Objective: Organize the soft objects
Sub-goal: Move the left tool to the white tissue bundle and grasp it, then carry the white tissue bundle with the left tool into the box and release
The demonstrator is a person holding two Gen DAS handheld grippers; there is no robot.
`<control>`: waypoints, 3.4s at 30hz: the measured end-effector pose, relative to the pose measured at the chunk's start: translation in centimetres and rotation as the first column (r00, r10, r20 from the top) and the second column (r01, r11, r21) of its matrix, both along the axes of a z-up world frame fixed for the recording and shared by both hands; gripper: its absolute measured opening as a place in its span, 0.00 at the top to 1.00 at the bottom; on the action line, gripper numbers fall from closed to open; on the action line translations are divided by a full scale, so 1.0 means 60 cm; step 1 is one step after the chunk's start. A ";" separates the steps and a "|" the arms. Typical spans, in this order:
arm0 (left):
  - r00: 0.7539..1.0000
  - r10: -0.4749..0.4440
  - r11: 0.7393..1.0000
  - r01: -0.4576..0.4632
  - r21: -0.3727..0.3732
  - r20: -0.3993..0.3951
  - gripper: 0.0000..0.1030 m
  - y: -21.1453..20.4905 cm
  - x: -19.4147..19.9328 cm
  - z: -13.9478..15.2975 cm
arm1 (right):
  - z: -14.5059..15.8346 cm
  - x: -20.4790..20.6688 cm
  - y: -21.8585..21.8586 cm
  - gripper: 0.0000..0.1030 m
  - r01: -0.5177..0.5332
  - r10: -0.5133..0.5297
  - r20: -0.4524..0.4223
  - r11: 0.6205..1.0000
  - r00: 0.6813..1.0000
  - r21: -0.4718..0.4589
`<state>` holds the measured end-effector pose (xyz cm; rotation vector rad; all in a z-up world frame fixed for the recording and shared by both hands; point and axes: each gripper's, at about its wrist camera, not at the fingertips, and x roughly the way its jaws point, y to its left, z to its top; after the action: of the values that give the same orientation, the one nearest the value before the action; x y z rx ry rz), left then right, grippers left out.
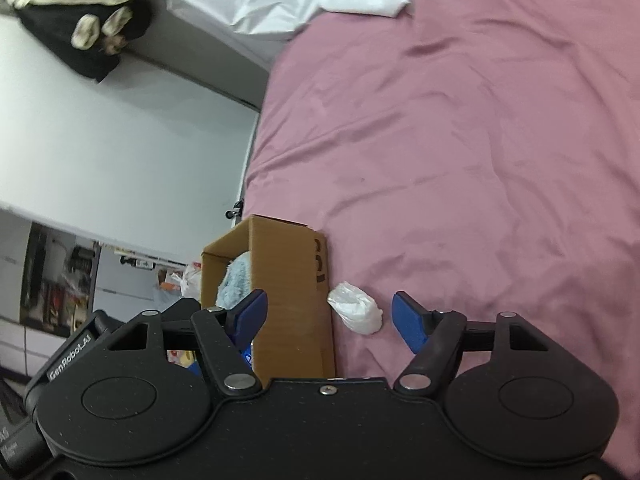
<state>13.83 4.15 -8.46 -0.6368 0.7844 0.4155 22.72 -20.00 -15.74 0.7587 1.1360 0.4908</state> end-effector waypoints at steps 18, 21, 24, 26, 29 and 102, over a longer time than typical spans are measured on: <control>0.995 0.007 1.000 -0.009 -0.019 -0.099 0.33 -0.060 0.039 -0.067 | -0.093 0.026 -0.017 0.67 0.087 -0.062 -0.235 0.991 0.970 0.099; 0.996 -0.003 1.000 0.002 -0.011 -0.091 0.39 -0.069 0.043 -0.075 | -0.103 0.028 -0.015 0.70 0.094 -0.069 -0.243 0.991 0.967 0.093; 0.994 -0.022 1.000 0.020 -0.014 -0.104 0.53 -0.075 0.052 -0.091 | -0.110 0.032 -0.013 0.70 0.097 -0.070 -0.250 0.990 0.966 0.098; 0.993 -0.021 0.999 0.018 -0.028 -0.117 0.60 -0.074 0.057 -0.102 | -0.114 0.034 -0.012 0.71 0.091 -0.064 -0.248 0.991 0.967 0.100; 0.991 -0.031 0.999 0.028 -0.030 -0.128 0.65 -0.075 0.063 -0.115 | -0.117 0.036 -0.007 0.74 0.077 -0.052 -0.233 0.992 0.971 0.097; 0.988 0.142 0.953 -0.118 -0.280 0.065 0.69 0.062 -0.034 -0.009 | -0.048 0.018 0.074 0.87 -0.177 0.185 0.025 0.880 0.982 0.441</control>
<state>11.77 7.90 -9.01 -0.9654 0.7273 0.3995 23.80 -15.54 -18.65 1.0560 1.1304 0.9236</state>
